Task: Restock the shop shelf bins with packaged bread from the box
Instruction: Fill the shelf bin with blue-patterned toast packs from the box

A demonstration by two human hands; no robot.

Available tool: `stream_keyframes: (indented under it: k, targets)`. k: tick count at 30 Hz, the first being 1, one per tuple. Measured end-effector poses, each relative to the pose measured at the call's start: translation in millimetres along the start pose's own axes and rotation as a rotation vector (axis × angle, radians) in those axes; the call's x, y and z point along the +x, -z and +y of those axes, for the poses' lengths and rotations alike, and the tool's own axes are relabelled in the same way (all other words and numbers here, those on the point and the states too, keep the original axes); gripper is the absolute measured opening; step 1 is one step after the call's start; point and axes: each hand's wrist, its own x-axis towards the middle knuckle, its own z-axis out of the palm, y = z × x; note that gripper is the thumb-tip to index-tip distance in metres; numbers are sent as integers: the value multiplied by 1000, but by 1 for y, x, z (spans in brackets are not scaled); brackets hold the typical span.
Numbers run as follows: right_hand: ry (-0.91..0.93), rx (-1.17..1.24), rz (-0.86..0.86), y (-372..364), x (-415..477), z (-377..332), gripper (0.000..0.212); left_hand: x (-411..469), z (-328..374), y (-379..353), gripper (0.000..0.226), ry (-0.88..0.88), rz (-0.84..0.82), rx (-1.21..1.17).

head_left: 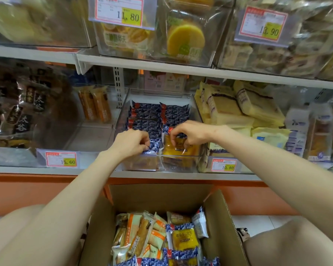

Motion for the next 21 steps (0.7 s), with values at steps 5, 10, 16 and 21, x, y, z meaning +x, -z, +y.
stream_keyframes:
  k: [5,10,16,21]
  targets:
    - [-17,19,84,-3,-3,4,38,-3,-6,-2,36,-111,-122,-202]
    - [-46,30,118,3,-4,3,39,0,-10,-2,34,-109,-128,-284]
    - [-17,-30,63,1,-4,0,38,1,-11,-1,19,-158,-147,-264]
    - [3,-129,88,3,-4,-7,34,2,-11,3,15,-151,-216,-353]
